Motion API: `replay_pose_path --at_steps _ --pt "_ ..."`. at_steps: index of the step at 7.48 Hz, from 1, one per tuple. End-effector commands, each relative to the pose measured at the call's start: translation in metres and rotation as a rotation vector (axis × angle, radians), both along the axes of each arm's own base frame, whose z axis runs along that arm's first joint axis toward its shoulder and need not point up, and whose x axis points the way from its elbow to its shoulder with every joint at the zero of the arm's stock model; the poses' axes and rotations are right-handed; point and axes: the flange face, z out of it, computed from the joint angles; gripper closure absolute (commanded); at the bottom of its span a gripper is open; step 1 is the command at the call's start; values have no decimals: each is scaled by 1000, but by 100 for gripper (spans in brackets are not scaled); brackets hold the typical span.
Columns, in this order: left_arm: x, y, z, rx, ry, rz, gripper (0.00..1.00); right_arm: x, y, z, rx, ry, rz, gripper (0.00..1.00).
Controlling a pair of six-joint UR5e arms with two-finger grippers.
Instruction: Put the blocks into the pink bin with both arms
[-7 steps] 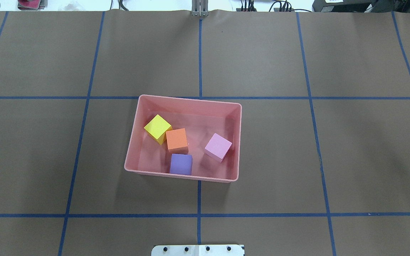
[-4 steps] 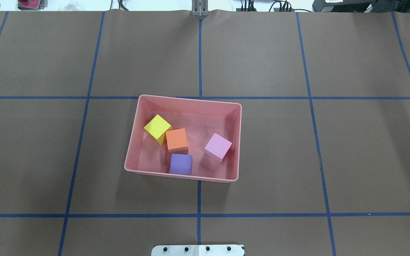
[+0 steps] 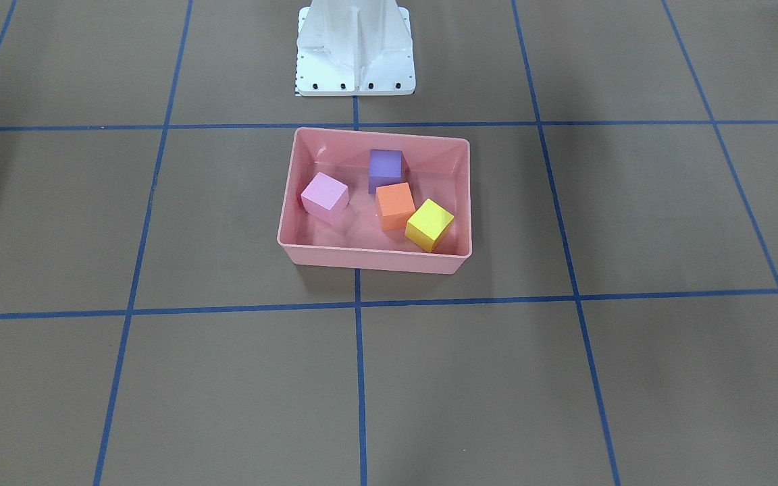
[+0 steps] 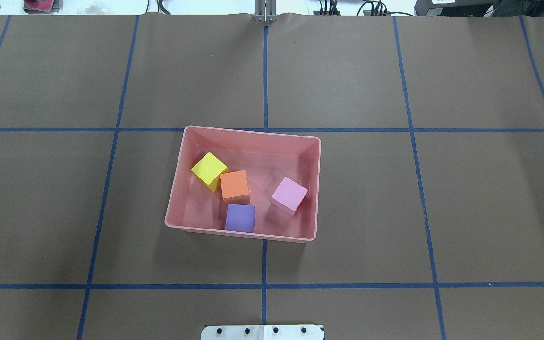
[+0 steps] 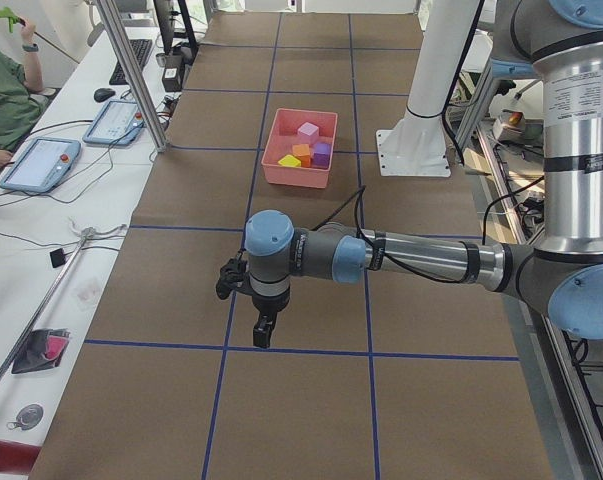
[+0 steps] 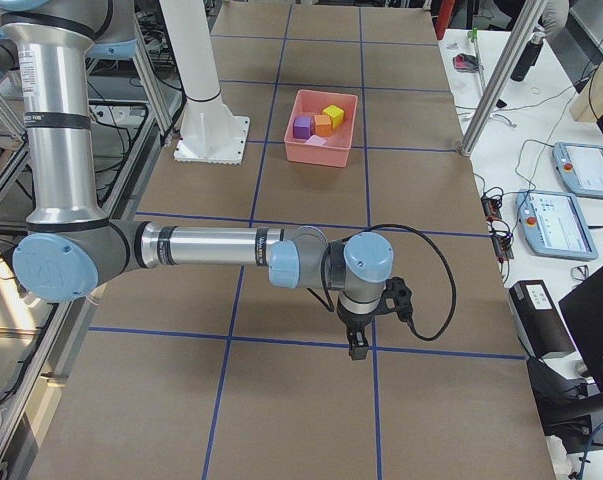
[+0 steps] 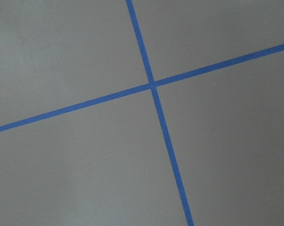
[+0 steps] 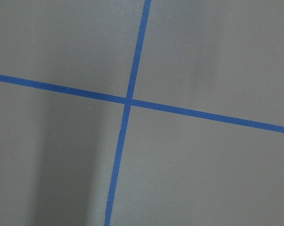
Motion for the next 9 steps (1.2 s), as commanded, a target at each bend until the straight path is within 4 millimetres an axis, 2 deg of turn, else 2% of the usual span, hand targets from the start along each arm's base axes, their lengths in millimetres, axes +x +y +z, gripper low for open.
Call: replay_pose_path --at_steps 1,2,4,5,6,7,8,9 --pt "-7 26 19 -46 46 -19 0 0 -1 -10 7 -9 14 0" --pt "-7 26 20 -49 44 -19 0 -1 -1 -14 15 -18 14 0" --pt "-6 20 12 -35 45 -19 0 -2 1 -9 2 -26 13 0" --pt "-5 10 4 -27 44 -23 0 -3 1 -7 -4 -28 13 0" --pt "-5 -12 -5 -10 43 -26 0 -3 1 -7 -4 -28 13 0" --pt "-5 -30 -2 -11 43 -26 0 -3 3 -2 -16 -39 13 0" --pt "-5 -38 3 -20 44 -26 0 -6 2 -2 -20 -77 12 0" --pt "-5 -38 4 -22 46 -25 0 -7 2 -4 -17 -89 12 0"
